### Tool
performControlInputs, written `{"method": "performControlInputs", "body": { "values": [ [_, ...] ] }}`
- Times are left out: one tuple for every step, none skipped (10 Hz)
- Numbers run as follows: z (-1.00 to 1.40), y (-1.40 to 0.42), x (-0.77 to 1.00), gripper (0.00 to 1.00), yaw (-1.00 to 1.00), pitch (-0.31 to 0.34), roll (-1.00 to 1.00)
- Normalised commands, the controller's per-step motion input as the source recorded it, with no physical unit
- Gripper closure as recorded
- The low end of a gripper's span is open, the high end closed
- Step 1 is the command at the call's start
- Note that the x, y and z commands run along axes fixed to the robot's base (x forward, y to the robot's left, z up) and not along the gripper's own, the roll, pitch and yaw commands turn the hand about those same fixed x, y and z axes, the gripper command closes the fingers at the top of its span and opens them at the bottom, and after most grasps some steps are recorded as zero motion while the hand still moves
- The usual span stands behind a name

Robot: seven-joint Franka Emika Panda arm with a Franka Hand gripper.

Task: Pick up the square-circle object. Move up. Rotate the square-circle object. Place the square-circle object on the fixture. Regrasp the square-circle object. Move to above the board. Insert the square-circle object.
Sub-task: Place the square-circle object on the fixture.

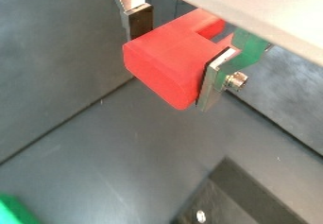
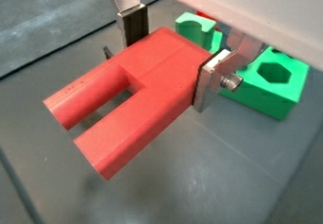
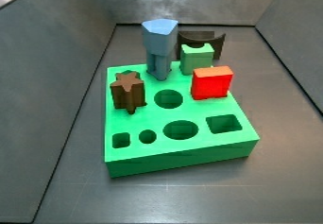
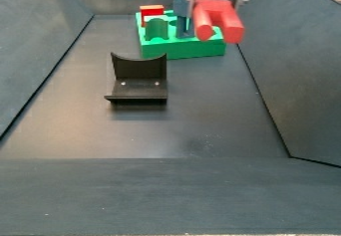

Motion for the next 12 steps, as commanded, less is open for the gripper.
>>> {"method": "performControlInputs", "body": {
  "values": [
    [-0.07, -0.32, 1.00, 1.00, 0.05, -0.023, -0.10],
    [-0.07, -0.25, 1.00, 1.00, 0.03, -0.006, -0.09],
    [-0.07, -0.20, 1.00, 1.00, 0.02, 0.001, -0.09],
    [-0.07, -0.17, 1.00, 1.00, 0.02, 0.009, -0.10],
    [-0.06, -0.14, 1.00, 1.00, 0.02, 0.016, -0.10],
    [-0.05, -0.11, 1.00, 1.00, 0.02, 0.027, -0.09],
    [-0.04, -0.07, 0.96, 1.00, 0.01, 0.044, -0.08],
    [-0.03, -0.04, 0.85, 1.00, 0.02, 0.055, -0.07],
    [-0.02, -0.01, 0.71, 1.00, 0.01, 0.073, -0.07],
    [-0.02, -0.01, 0.64, 1.00, 0.01, 0.082, -0.07],
    [-0.01, -0.01, 0.51, 1.00, 0.01, 0.099, -0.07],
    [0.18, 0.12, 0.83, 1.00, -0.04, 0.106, -1.00]
  ]
}}
